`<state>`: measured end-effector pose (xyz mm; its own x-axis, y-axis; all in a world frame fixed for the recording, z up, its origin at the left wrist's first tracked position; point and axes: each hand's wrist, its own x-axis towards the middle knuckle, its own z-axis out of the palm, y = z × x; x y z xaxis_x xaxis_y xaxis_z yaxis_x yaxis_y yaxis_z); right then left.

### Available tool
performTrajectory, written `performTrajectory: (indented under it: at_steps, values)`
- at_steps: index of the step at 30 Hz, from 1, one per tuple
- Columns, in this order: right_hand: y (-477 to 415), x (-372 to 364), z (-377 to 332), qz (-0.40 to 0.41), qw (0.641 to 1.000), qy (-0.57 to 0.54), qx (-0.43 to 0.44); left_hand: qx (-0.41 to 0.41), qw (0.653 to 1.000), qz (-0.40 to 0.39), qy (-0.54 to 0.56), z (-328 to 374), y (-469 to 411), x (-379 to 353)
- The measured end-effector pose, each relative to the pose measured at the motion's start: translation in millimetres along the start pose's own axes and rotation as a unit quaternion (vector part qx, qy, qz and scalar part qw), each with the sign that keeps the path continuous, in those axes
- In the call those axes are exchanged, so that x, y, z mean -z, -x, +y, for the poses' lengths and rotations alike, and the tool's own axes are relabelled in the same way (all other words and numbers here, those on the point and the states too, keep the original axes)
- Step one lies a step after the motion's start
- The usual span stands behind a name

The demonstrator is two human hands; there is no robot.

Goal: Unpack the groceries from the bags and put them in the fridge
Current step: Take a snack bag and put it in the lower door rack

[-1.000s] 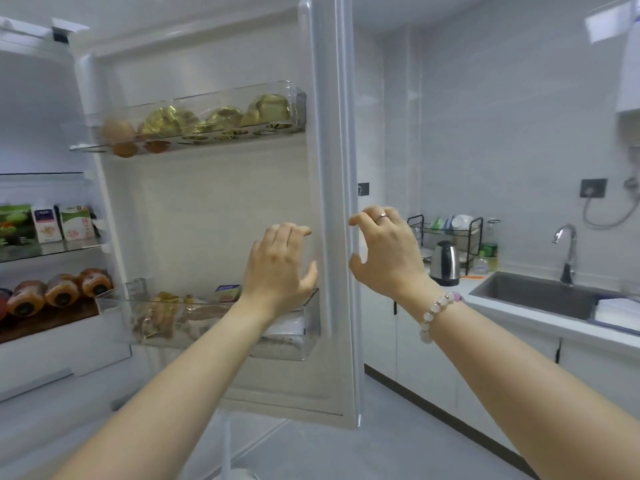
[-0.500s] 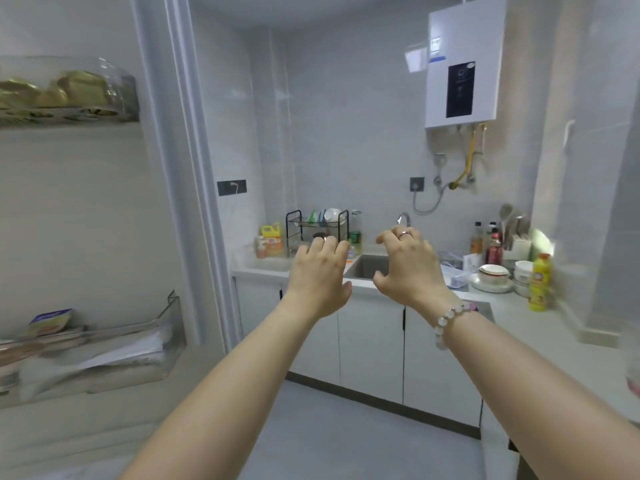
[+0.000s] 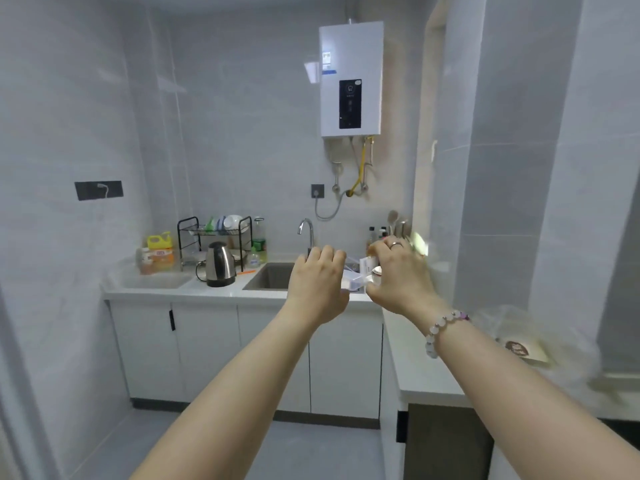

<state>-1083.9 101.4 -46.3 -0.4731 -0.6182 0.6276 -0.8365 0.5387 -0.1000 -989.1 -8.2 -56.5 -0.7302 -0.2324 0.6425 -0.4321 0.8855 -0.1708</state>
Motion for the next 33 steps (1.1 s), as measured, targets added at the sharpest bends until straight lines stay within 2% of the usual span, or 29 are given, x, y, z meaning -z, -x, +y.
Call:
performTrajectory:
  at_steps: [17, 28, 33]
  values:
    - [5, 2, 297, -0.059, 0.975, 0.118, -0.178, -0.109, 0.987, -0.041, 0.111, 224, -164, -127]
    - [26, -51, 388, -0.107, 0.952, 0.141, -0.248, -0.176, 0.969, -0.094, 0.149, 301, -208, -208]
    - [24, -72, 425, -0.104, 0.942, 0.152, -0.28, -0.22, 0.955, -0.109, 0.167, 336, -237, -249]
